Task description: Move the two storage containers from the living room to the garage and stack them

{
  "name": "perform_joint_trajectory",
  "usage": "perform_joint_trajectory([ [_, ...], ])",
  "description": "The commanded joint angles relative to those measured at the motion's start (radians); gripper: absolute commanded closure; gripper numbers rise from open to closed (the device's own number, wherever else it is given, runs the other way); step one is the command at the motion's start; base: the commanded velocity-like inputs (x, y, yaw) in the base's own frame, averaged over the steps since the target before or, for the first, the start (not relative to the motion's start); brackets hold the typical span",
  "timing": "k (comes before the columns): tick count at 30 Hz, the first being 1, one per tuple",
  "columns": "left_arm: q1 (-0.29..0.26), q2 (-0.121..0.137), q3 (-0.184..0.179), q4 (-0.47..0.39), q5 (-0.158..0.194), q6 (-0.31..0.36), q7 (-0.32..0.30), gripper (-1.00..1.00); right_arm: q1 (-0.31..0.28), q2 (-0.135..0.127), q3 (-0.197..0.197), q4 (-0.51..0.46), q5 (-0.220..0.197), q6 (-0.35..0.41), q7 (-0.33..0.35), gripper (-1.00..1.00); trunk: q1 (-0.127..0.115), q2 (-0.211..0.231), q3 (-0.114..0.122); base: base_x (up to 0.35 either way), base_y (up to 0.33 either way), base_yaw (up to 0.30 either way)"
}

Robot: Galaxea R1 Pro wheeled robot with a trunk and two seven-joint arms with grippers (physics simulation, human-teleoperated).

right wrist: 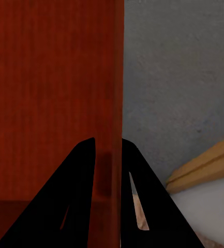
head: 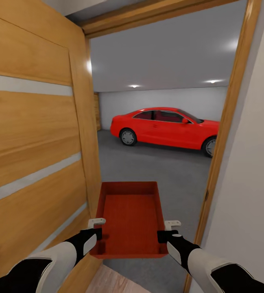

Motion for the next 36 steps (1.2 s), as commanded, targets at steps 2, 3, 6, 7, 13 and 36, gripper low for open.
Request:
perform_joint_trajectory([
  [2,-0.001,0.006,0.018,-0.006,-0.007,-0.003,0.013,1.00,0.000,0.000,-0.004,0.003,-0.016,0.000,-0.005,1.00,0.001,-0.001,0.000,0.201,0.176,-0.241],
  [3,0.000,0.006,0.018,-0.006,-0.007,-0.003,0.013,1.00,0.000,0.001,-0.004,0.003,-0.016,0.000,-0.005,1.00,0.001,-0.001,0.000,0.201,0.176,-0.239],
  [6,-0.001,0.006,0.018,-0.006,-0.007,-0.003,0.013,1.00,0.000,0.001,-0.004,0.003,-0.015,0.000,-0.005,1.00,0.001,-0.001,0.000,0.201,0.176,-0.238],
  [7,-0.001,0.006,0.018,-0.006,-0.007,-0.003,0.013,1.00,0.000,0.001,-0.004,0.003,-0.015,0.001,-0.005,1.00,0.001,-0.001,0.000,0.201,0.176,-0.238],
  [13,-0.001,0.006,0.018,-0.006,-0.007,-0.003,0.013,1.00,0.001,0.001,-0.004,0.003,-0.015,0.002,-0.005,1.00,0.001,-0.001,0.000,0.201,0.176,-0.190],
  [36,0.000,0.006,0.018,-0.006,-0.007,-0.003,0.013,1.00,0.000,0.000,-0.004,0.003,-0.016,0.002,-0.005,1.00,0.001,-0.001,0.000,0.201,0.176,-0.132],
])
